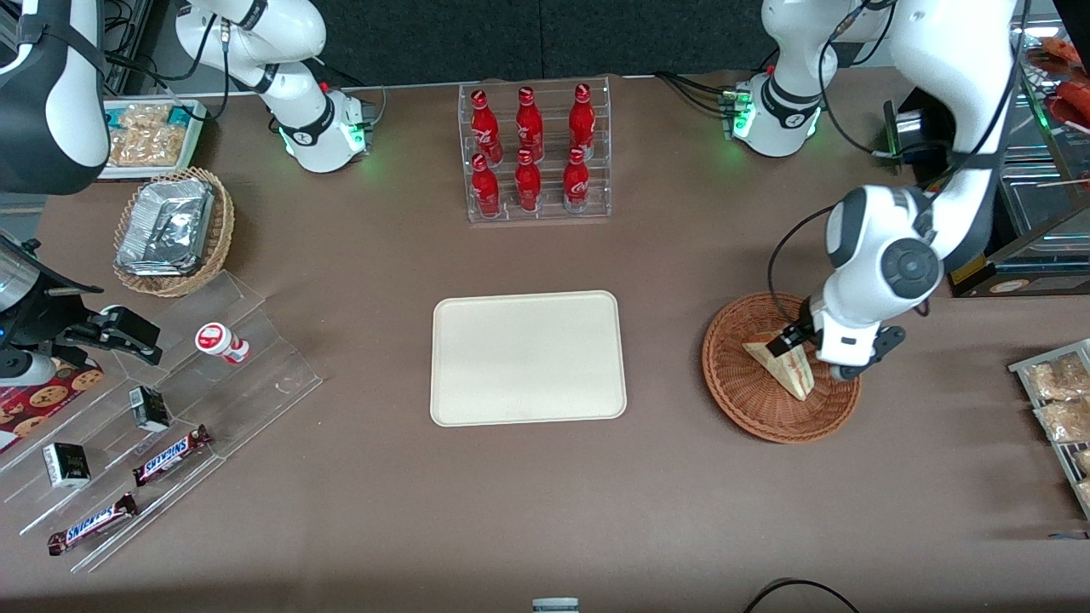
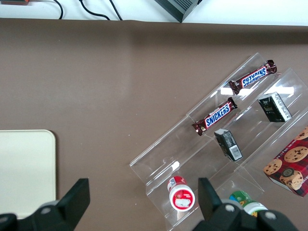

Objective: Place sandwich from basket to tray
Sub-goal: 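Lower the left gripper and grasp the wrapped sandwich, lifting it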

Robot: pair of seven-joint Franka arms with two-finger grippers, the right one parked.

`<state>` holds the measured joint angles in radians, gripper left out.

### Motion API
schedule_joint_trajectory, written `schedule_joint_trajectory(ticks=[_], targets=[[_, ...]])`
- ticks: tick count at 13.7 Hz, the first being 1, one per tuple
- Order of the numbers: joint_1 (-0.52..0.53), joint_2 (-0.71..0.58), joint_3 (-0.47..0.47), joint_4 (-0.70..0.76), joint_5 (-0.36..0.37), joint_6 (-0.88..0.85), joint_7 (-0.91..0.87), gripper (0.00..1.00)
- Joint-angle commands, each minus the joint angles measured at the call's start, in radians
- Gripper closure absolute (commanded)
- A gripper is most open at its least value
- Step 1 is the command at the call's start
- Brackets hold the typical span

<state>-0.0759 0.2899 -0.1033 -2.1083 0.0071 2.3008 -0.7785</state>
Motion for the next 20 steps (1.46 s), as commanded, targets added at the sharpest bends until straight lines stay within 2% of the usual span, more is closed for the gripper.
schedule_joint_trajectory(ticks=[1, 2, 3, 5, 6, 7, 10, 12, 15, 17, 20], targets=[[-0.004, 0.044, 0.002, 0.005, 0.004, 0.046, -0.021, 0.00], [-0.002, 0.057, 0.002, 0.005, 0.005, 0.048, -0.021, 0.00], [-0.002, 0.066, 0.002, 0.005, 0.005, 0.052, -0.021, 0.10], [-0.002, 0.071, 0.002, 0.005, 0.005, 0.060, -0.021, 0.73], [-0.002, 0.069, 0.002, 0.007, 0.005, 0.058, -0.019, 0.94], [-0.002, 0.063, 0.002, 0.011, 0.004, 0.046, -0.018, 1.00], [-0.002, 0.028, 0.002, 0.089, 0.004, -0.091, 0.008, 1.00], [-0.018, 0.009, -0.018, 0.212, -0.002, -0.254, 0.008, 1.00], [-0.050, 0.021, -0.096, 0.420, -0.004, -0.472, 0.018, 1.00], [-0.096, 0.025, -0.133, 0.477, -0.013, -0.468, 0.019, 1.00], [-0.276, 0.128, -0.161, 0.621, -0.015, -0.448, -0.039, 1.00]])
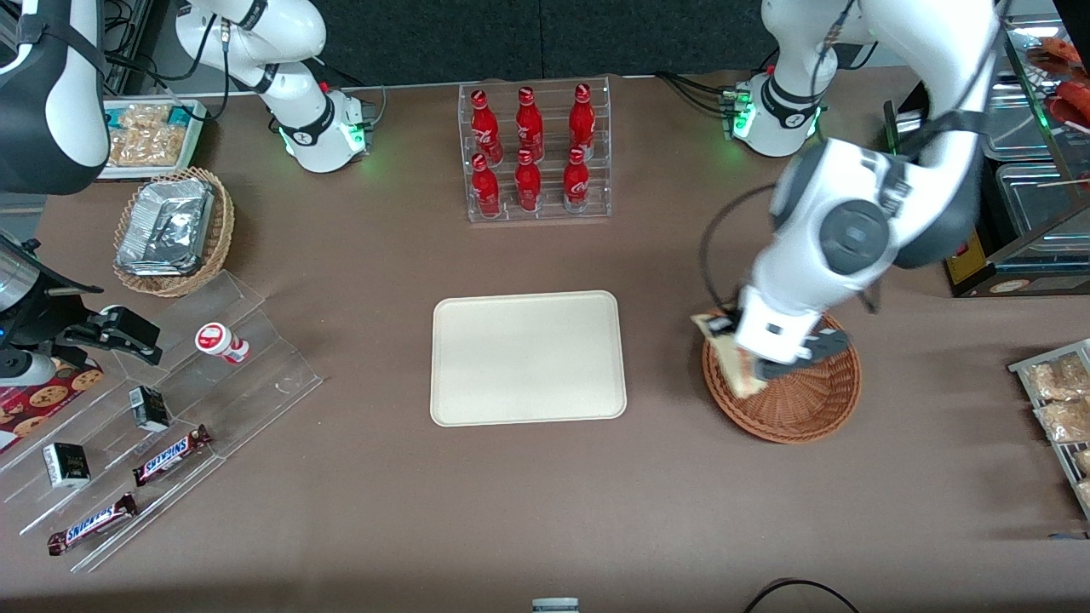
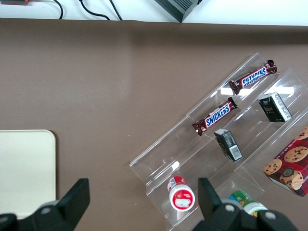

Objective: Place sandwich from basket to tray

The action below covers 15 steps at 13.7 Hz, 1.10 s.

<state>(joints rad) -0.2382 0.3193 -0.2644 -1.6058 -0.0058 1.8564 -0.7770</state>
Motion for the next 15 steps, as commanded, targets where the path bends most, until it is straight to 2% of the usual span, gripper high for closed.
schedule_joint_trajectory(ticks=[1, 4, 6, 10, 12, 15], targets=[[-0.172, 0.153, 0.001, 0.180, 0.009, -0.002, -0.098, 1.00], [-0.304, 0.314, 0.005, 0.314, 0.047, 0.070, -0.156, 1.00], [-0.377, 0.391, 0.008, 0.320, 0.149, 0.154, -0.171, 1.00], [-0.420, 0.523, 0.010, 0.348, 0.240, 0.276, -0.257, 1.00], [-0.420, 0.567, 0.010, 0.380, 0.245, 0.280, -0.275, 1.00], [-0.420, 0.593, 0.013, 0.394, 0.247, 0.285, -0.274, 0.91]])
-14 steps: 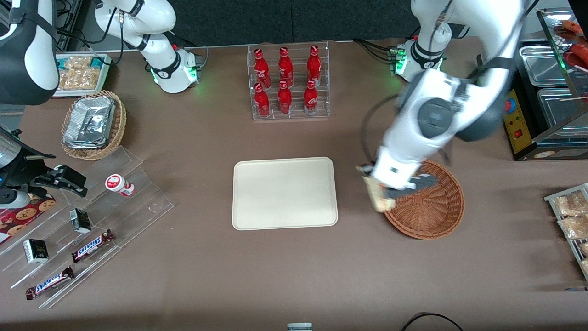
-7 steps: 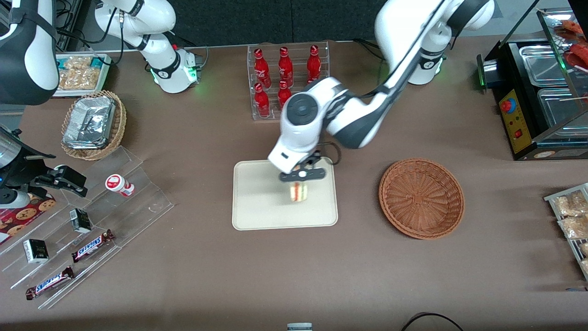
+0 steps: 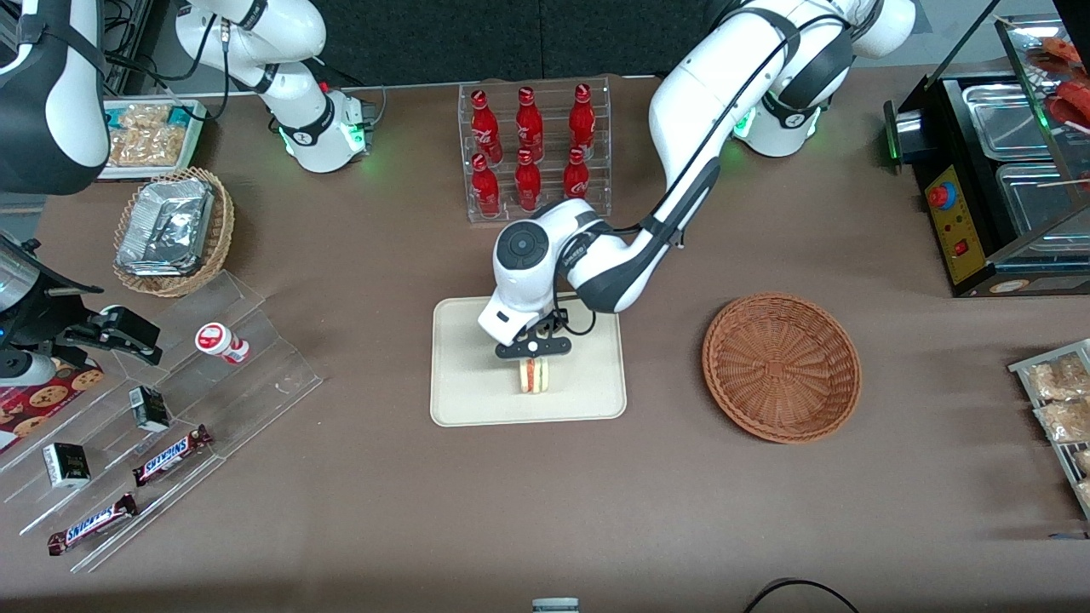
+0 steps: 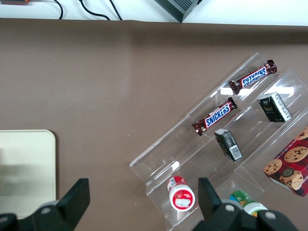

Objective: Place sandwich from basket to tray

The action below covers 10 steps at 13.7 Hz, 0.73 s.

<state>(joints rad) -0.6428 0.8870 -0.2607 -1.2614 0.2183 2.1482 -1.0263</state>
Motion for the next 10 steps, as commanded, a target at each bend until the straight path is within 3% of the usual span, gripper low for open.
schedule_joint_trajectory(ticks=[1, 2, 3, 4, 10], targets=[[-0.014, 0.023, 0.009, 0.051, 0.021, -0.005, -0.029, 0.80], [-0.008, 0.018, 0.009, 0.060, 0.020, -0.007, -0.034, 0.61], [-0.005, 0.010, 0.008, 0.076, 0.010, -0.017, -0.034, 0.22], [-0.002, -0.005, 0.006, 0.077, 0.004, -0.030, -0.035, 0.01], [0.081, -0.164, 0.001, 0.071, -0.091, -0.198, -0.002, 0.00]])
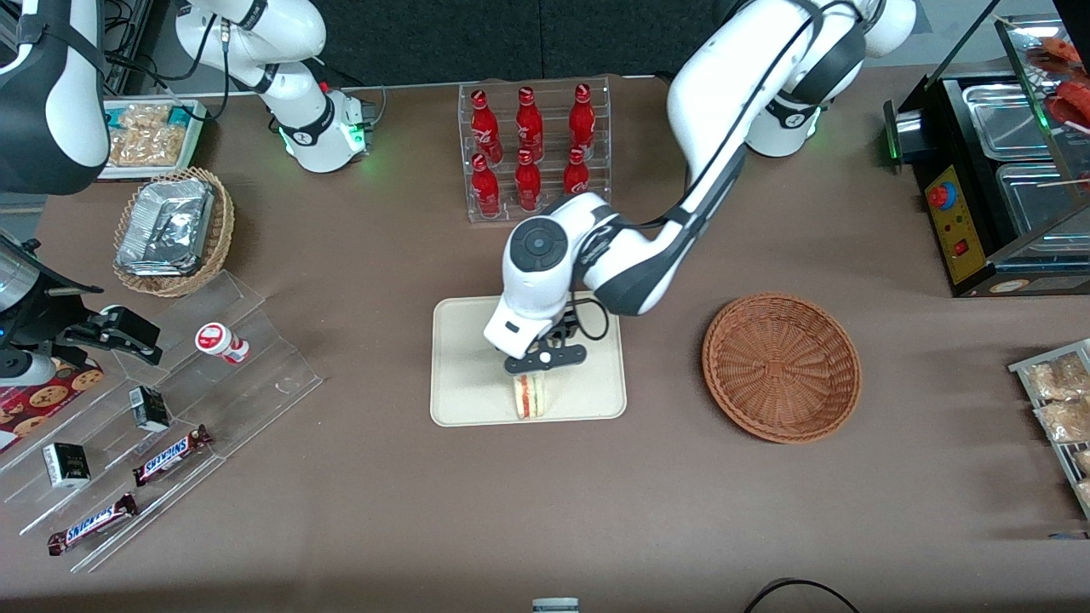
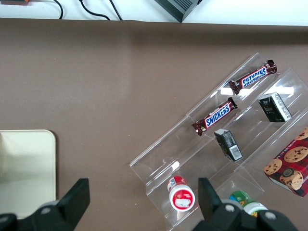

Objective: Place sandwich from basket to tray

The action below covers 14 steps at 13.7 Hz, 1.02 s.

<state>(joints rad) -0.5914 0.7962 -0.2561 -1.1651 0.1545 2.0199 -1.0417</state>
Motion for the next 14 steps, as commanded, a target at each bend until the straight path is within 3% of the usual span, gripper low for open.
schedule_joint_trajectory(ticks=[1, 3, 5, 10, 14], targets=[[0.057, -0.109, -0.005, -0.028, -0.062, -0.116, 0.055, 0.00], [0.128, -0.205, -0.003, -0.073, -0.159, -0.212, 0.205, 0.00], [0.232, -0.349, -0.005, -0.218, -0.216, -0.242, 0.354, 0.00], [0.503, -0.650, -0.003, -0.588, -0.220, -0.240, 0.745, 0.00], [0.700, -0.796, 0.004, -0.726, -0.219, -0.251, 1.001, 0.00]])
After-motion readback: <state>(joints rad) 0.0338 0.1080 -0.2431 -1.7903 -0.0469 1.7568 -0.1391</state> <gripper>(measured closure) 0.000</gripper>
